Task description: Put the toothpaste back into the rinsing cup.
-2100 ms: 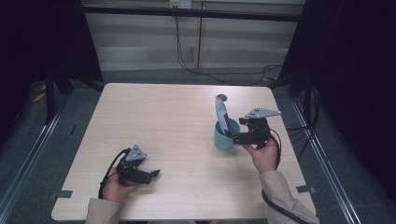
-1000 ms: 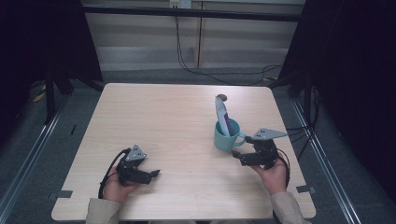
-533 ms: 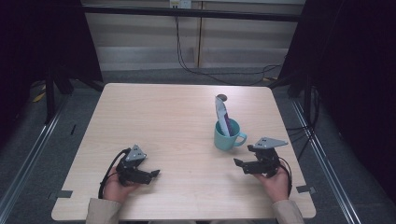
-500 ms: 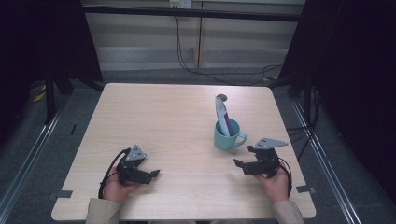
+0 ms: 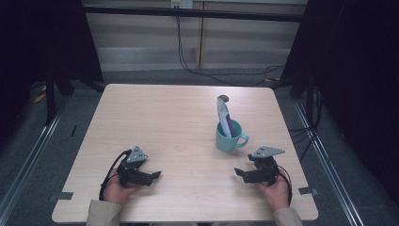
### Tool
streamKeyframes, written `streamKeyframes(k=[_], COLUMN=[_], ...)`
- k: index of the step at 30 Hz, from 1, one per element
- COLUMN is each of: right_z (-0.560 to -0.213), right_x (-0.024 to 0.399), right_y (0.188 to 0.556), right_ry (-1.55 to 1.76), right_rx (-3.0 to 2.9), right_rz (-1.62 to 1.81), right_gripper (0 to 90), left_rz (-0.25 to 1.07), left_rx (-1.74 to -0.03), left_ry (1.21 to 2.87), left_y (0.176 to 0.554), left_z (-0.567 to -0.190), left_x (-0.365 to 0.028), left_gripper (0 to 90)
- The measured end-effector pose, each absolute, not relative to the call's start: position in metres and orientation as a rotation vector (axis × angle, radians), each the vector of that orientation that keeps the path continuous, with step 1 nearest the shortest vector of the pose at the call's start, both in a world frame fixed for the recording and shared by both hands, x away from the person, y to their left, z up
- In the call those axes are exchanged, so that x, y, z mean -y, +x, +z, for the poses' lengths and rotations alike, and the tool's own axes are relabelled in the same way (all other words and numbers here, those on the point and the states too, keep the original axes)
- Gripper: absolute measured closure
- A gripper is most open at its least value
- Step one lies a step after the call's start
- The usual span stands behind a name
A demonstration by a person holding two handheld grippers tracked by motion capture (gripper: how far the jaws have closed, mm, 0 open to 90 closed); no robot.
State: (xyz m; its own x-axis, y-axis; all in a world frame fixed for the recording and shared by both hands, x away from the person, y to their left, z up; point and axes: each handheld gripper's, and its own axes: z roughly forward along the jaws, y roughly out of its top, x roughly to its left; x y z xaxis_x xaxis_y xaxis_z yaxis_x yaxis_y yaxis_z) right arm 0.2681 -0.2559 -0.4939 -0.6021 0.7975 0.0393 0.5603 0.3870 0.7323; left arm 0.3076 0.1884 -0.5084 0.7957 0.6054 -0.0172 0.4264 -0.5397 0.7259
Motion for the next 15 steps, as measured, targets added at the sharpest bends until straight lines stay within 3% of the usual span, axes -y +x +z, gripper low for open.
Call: streamKeyframes(k=[15], right_z=[-0.506], right_x=[0.257], right_y=[0.265], right_ry=[1.196], right_rx=[-2.357], right_rz=[0.967], right_gripper=[18.3], left_rz=[0.304], left_rx=[-0.759], left_ry=[2.223], left_y=[0.308], left_z=[-0.508], left_x=[-0.188], left_gripper=[15.5])
